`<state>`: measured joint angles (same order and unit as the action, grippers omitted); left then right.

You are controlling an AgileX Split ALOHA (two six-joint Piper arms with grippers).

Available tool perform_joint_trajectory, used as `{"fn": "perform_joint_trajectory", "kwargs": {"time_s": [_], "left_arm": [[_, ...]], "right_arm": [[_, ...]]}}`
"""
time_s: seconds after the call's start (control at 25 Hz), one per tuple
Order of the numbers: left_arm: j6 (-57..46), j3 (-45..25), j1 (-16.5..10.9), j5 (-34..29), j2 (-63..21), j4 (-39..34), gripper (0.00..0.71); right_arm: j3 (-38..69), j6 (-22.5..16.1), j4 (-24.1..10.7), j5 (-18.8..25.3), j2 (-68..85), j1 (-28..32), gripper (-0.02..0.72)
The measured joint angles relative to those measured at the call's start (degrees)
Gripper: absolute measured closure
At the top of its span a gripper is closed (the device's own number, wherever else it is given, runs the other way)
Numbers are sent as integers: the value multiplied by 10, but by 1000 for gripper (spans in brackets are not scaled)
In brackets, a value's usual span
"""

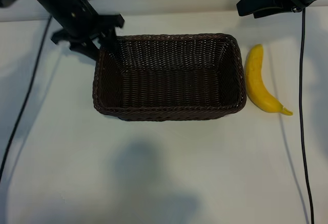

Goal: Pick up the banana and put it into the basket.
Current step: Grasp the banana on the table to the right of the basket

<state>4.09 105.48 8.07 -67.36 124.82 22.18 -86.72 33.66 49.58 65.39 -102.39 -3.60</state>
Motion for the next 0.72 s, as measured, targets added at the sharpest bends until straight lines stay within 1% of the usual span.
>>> {"fn": "perform_joint_trajectory", "kwargs": {"time_s": [0.12,0.32,0.4,0.48,0.56,0.64,0.72], "left_arm": [[-12,0,0,0,-42,-18,178],[-17,-1,-2,0,-110,-19,187],[-13,-22,-2,0,-139,-19,193],[1,-68,-9,0,-173,-11,200],[30,-135,-25,0,-199,21,207],[78,-203,-49,0,-222,82,213],[139,-272,-67,1,-243,165,219]], "right_arm": [[0,0,0,0,0,0,220],[0,0,0,0,0,0,220],[0,0,0,0,0,0,220],[0,0,1,0,0,0,220],[0,0,4,0,0,0,220],[0,0,5,0,0,0,220],[0,0,6,0,0,0,221]]}}
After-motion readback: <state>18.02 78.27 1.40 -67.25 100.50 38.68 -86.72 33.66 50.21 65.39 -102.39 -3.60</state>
